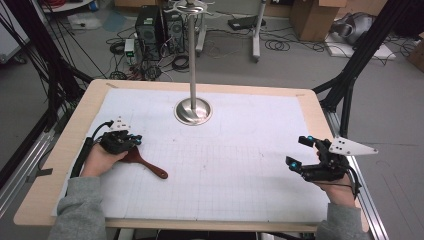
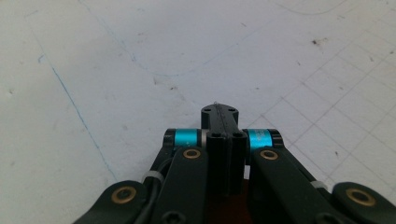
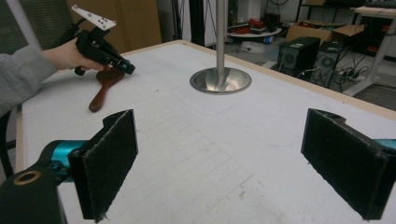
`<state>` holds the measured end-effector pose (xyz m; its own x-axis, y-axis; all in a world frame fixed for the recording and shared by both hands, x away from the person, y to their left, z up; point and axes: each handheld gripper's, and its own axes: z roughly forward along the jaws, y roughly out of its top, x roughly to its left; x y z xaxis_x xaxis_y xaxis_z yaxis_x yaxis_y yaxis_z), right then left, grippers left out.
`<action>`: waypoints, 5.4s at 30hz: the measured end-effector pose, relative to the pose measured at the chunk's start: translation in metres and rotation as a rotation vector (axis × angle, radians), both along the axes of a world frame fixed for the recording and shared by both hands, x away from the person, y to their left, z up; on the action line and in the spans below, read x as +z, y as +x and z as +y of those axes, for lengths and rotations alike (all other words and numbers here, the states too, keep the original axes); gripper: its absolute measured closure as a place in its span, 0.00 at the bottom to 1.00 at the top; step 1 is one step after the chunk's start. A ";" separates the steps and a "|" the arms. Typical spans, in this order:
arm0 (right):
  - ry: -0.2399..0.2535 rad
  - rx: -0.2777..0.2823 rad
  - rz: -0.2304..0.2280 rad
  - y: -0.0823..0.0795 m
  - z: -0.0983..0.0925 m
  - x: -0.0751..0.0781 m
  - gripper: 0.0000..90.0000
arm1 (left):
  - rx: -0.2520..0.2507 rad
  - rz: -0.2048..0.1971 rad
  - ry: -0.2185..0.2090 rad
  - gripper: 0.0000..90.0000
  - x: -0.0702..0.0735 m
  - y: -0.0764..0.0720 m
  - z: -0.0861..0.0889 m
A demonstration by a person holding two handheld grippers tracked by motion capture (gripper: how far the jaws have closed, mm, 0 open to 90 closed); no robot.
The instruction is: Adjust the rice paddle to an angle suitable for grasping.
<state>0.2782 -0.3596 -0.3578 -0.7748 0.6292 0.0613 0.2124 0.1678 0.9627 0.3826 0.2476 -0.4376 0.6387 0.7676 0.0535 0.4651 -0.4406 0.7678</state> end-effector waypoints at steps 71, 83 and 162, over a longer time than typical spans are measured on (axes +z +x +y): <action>0.013 0.119 -0.001 0.057 0.052 0.001 0.11 | 0.044 0.078 0.004 1.00 0.003 -0.079 0.028; 0.023 0.123 -0.006 0.058 0.050 0.002 0.11 | -0.124 0.051 -0.024 1.00 0.017 -0.108 0.003; -0.016 0.059 0.003 0.030 0.020 -0.001 0.11 | -0.122 0.098 -0.012 0.99 0.017 -0.069 0.001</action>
<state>0.3081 -0.3398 -0.3589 -0.8104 0.5833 0.0540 0.2047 0.1956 0.9591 0.3139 0.2486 -0.4209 0.7288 0.6843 -0.0224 0.4819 -0.4894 0.7268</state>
